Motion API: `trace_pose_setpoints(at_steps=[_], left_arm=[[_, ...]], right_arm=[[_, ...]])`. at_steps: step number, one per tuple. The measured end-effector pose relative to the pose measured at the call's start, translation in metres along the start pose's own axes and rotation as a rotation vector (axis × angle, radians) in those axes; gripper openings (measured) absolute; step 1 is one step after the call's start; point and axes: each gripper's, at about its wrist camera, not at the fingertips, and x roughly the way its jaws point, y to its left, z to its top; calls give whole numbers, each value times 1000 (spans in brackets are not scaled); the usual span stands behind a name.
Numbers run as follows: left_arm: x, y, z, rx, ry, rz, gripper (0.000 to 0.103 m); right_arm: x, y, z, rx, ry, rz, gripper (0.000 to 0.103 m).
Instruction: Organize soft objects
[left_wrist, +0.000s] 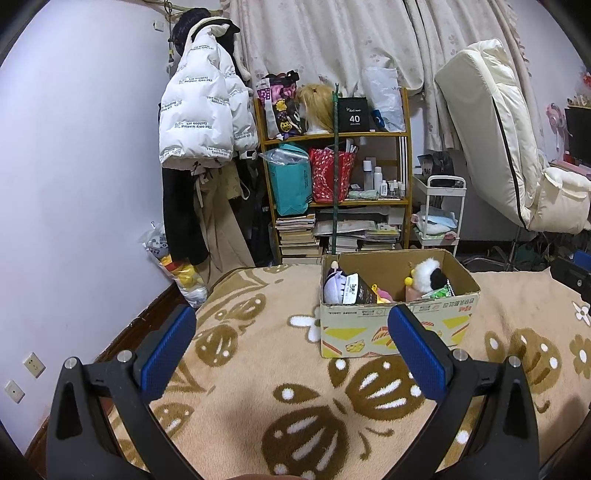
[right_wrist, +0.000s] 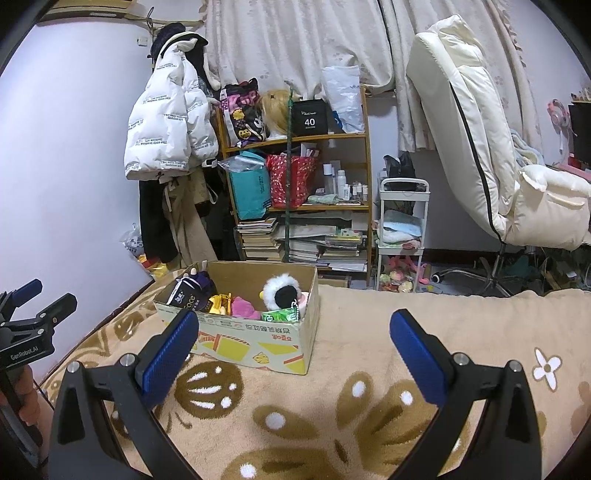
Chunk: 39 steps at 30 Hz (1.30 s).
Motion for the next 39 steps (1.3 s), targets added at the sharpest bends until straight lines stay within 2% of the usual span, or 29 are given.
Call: trace_pose_setpoints(at_steps=[39], left_arm=[[4,2,-1,0,5,9,102]], right_arm=[[0,0,2,-1,3,-7,103]])
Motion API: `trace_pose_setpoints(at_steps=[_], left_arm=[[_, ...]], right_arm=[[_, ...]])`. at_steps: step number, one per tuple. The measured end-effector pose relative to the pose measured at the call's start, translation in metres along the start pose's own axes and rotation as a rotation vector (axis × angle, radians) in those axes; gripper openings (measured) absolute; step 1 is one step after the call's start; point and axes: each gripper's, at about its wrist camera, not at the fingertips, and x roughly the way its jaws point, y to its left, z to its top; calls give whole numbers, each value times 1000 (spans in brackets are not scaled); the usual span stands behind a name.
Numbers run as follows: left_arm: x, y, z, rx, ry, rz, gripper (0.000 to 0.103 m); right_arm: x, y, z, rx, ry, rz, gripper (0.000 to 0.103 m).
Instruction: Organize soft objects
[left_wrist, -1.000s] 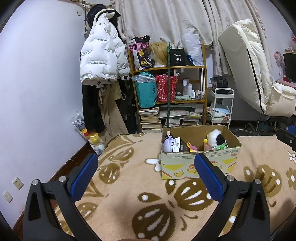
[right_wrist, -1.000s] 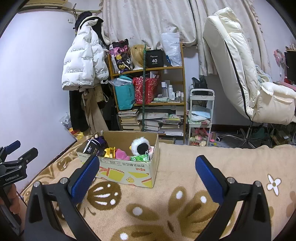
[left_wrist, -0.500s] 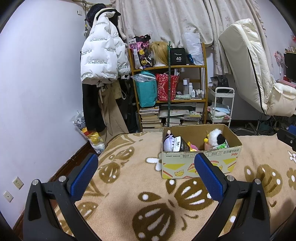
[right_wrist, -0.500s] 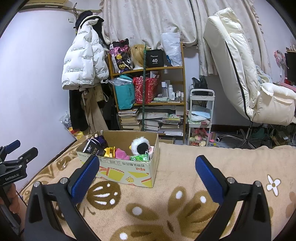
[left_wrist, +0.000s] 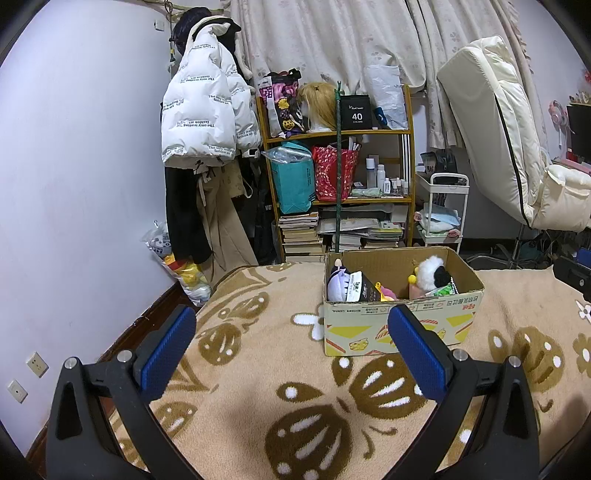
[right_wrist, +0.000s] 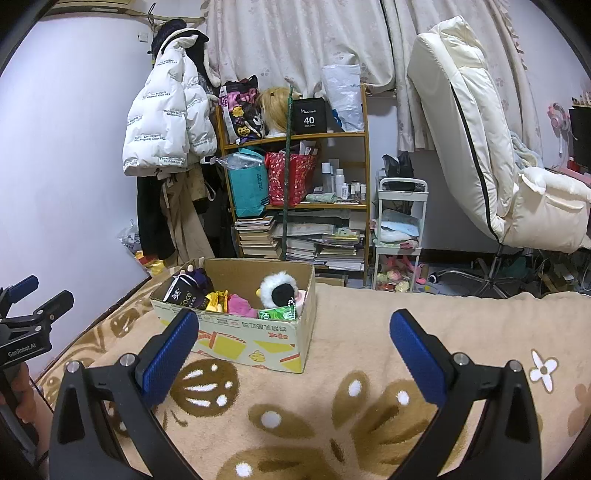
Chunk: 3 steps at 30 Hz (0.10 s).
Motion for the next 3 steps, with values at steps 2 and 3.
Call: trace_pose_setpoints(at_steps=[2,3], left_arm=[[1,0,-1,0,0,-2,102],[1,0,-1,0,0,-1,102]], right_arm=[[-1,-2,0,1,-1,0,103],[-1,-3,0,2,-2,-2,103]])
